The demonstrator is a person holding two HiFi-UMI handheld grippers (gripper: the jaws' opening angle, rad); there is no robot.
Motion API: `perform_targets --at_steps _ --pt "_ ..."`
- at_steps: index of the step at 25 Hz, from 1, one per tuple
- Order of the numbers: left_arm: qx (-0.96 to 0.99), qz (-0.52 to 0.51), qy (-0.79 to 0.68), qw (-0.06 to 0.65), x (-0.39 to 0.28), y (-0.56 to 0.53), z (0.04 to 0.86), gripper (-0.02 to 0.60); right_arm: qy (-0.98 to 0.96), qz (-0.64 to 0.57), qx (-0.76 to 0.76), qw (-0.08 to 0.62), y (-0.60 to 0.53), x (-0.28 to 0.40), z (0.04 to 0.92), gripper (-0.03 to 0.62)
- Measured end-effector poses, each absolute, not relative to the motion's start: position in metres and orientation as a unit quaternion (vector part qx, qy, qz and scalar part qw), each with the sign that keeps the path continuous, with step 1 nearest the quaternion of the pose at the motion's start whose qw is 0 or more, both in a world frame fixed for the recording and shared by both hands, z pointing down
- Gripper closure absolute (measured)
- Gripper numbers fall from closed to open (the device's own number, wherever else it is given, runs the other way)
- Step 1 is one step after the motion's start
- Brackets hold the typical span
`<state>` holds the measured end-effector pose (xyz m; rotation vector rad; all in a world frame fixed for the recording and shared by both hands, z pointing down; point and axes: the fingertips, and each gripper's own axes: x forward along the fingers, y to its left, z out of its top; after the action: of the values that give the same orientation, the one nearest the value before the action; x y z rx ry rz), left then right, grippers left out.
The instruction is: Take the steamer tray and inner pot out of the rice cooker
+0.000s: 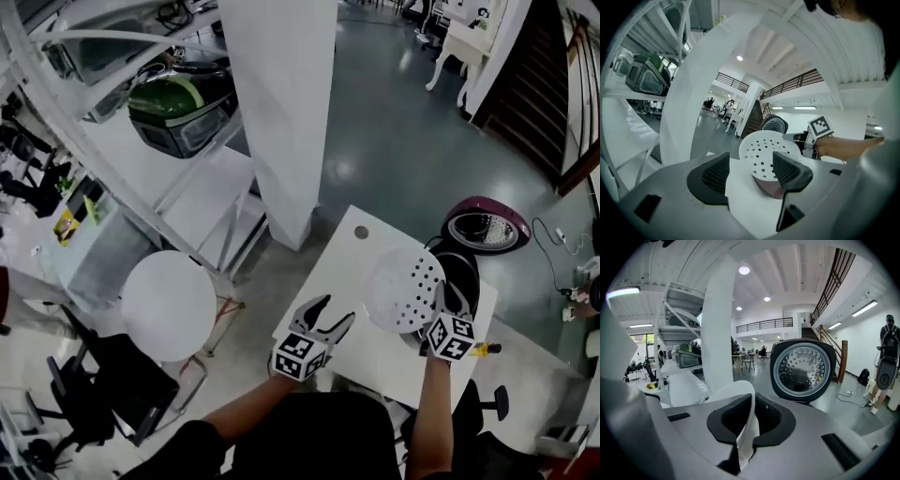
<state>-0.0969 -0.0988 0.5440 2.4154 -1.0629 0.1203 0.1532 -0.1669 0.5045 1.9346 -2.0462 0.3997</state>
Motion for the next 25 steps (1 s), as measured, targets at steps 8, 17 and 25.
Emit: perform_targets --at_steps 8,17,25 --pt "0.863 0.046 -0.423 0.272 -0.137 -0.096 0.565 0.316 -0.732 0.175 0.64 0.155 -0.195 0.093 0.556 0.577" --pt "0.83 0.073 -0.466 0.298 -0.165 -0.104 0.596 0.316 -0.738 0.238 0.61 0.16 -0.226 0.067 0.649 0.577" --pt "0.799 0.091 -0.511 0.303 -0.191 -0.121 0.615 0.316 -0.733 0.271 0.597 0.182 -0.249 0.054 0.718 0.577"
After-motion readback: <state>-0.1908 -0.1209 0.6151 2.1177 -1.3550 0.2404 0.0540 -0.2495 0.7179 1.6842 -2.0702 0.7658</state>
